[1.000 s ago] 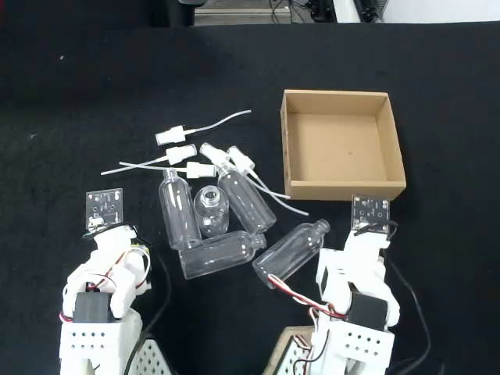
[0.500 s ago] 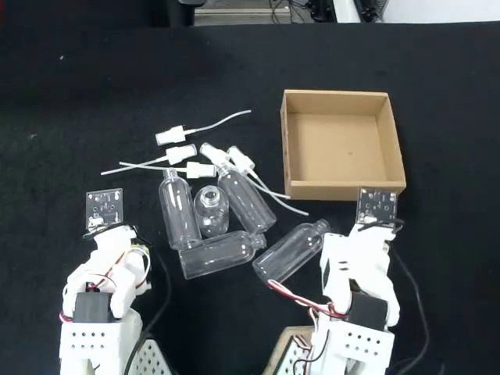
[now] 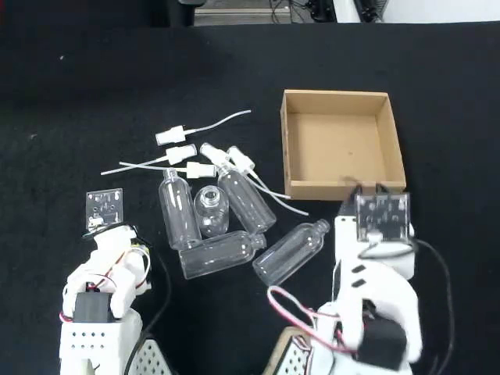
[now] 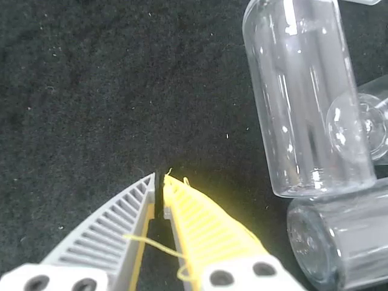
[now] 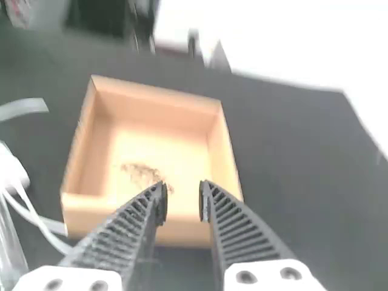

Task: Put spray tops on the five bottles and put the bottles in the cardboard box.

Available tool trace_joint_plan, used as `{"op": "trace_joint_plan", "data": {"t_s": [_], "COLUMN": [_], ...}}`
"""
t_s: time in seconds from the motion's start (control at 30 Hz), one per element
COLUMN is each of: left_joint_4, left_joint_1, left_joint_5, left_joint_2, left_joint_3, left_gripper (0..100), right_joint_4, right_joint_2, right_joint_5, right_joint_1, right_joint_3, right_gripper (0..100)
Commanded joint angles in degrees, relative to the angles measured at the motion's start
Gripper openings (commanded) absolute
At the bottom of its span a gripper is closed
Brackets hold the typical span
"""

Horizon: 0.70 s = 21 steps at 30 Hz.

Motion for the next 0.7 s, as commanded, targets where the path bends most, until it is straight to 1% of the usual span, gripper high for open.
{"op": "trace_joint_plan", "data": {"t_s": [0.0, 0.13, 0.23, 0.33, 0.43, 0.5, 0.67], "left_joint_4": [0.26, 0.26, 0.26, 0.26, 0.26, 0.26, 0.26], "left_joint_1": [0.75, 0.66, 0.66, 0.66, 0.66, 0.66, 0.66], "left_joint_5": [-0.35, -0.35, -0.35, -0.35, -0.35, -0.35, -0.35], "left_joint_2": [0.44, 0.44, 0.44, 0.44, 0.44, 0.44, 0.44], "left_joint_3": [0.75, 0.75, 0.75, 0.75, 0.75, 0.75, 0.75], "left_gripper": [3, 3, 3, 3, 3, 3, 3], "right_joint_4": [2.11, 2.64, 2.37, 1.49, 1.93, 3.43, 8.09], "right_joint_2": [-2.77, -0.31, 6.73, 16.92, 28.0, 34.07, 41.1], "right_joint_5": [0.44, 0.44, 0.26, -3.78, -7.38, -8.18, -8.35], "right_joint_1": [-7.56, -19.16, -25.14, -29.98, -36.4, -40.18, -48.35], "right_joint_3": [-12.26, -19.91, -22.64, -24.57, -27.38, -30.02, -31.43], "right_gripper": [8.2, 8.2, 8.2, 8.2, 8.6, 12.2, 30.8]}}
